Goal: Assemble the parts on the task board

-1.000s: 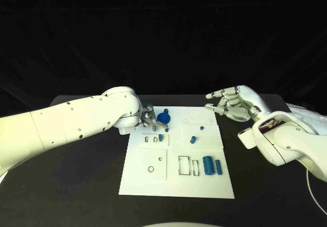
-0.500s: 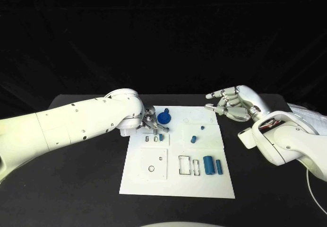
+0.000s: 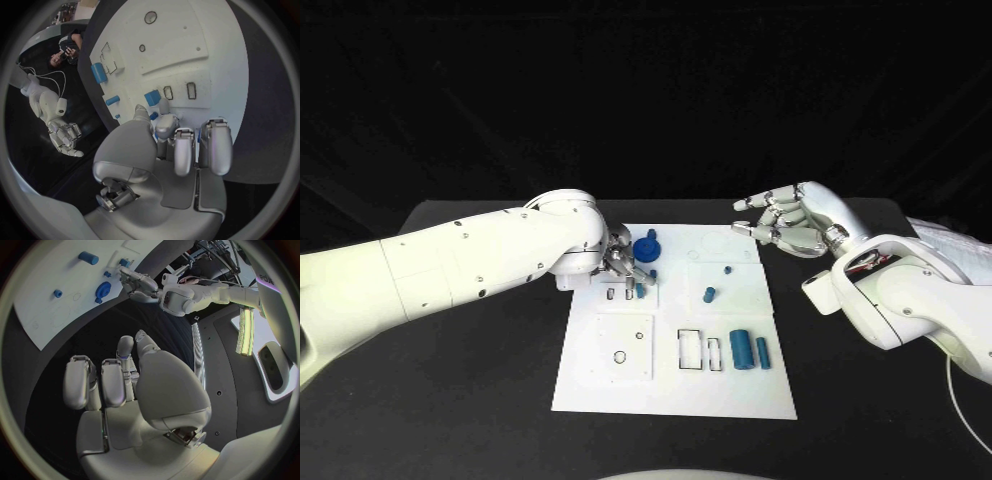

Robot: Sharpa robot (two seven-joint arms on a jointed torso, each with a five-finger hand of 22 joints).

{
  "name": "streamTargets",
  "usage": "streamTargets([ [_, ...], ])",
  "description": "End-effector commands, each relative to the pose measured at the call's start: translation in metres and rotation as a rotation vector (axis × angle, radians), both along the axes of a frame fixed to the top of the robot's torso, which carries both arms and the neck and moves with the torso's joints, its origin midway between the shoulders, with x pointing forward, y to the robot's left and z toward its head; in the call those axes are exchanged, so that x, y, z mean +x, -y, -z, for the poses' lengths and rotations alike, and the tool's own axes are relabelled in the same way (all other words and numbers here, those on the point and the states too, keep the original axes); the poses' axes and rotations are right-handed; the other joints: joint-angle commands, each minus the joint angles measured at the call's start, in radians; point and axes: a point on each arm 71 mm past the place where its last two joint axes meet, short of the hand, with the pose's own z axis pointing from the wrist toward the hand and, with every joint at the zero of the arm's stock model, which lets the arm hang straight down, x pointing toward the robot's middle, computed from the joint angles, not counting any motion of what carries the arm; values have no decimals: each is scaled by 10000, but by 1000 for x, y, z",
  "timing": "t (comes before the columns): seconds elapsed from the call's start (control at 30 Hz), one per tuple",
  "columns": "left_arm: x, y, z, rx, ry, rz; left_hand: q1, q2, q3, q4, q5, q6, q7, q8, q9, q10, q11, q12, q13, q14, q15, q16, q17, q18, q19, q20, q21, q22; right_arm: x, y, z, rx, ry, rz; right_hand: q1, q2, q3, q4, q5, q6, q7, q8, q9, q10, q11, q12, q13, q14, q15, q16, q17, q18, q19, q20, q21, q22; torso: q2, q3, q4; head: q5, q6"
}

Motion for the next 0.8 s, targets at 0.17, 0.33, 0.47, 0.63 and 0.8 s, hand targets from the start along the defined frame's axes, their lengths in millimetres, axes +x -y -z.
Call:
streamTargets([
  [0.17,-2,2,1,191,-218,271,95,-27,-7,-46,11,-80,-14,50,20,76,20,51,9,1053,-31,30,2634,-205,114,4,29,730,0,-3,2,-147,-98,-179,109,41,-77,1,97,-25,57,-26,3,-55,5,-73,-36,286,18,-57,-14,99,-75,0,-52,4,8,2,9,-29,-7],
  [0.33,-2,3,1,204,-242,312,100,-26,-6,-47,10,-80,-14,52,25,89,20,70,32,1053,-31,30,2634,-207,120,5,35,741,0,-4,2,-147,-118,-215,109,41,-77,1,97,-25,57,-26,3,-55,5,-73,-36,286,18,-57,-14,99,-75,0,-52,4,14,-4,-1,-13,-20],
  [0.47,-2,4,2,217,-264,341,131,-13,2,-50,11,-75,-16,65,58,109,19,95,64,1053,-29,30,2634,-208,123,10,39,750,0,-4,2,-149,-132,-238,113,44,-79,2,115,-26,57,-26,3,-64,6,-101,-60,282,17,-78,-38,101,-80,0,-59,-5,13,-4,6,-18,-29],
  [0.63,-3,5,3,222,-290,356,194,-1,18,-69,11,-76,-19,81,108,118,18,103,78,1053,-28,30,2634,-209,126,14,43,760,0,-5,2,-152,-145,-253,113,44,-79,2,115,-26,57,-26,3,-64,6,-101,-60,282,17,-78,-38,101,-80,0,-59,-5,10,-4,8,-31,-51],
  [0.8,-3,6,4,241,-352,404,351,11,60,-137,11,-98,-21,99,207,121,17,102,91,1053,-27,30,2634,-210,129,20,49,776,0,-5,3,-156,-157,-264,113,44,-79,2,115,-26,57,-26,3,-64,6,-101,-60,282,17,-78,-38,101,-80,0,-59,-5,10,-2,3,-28,-65],
])
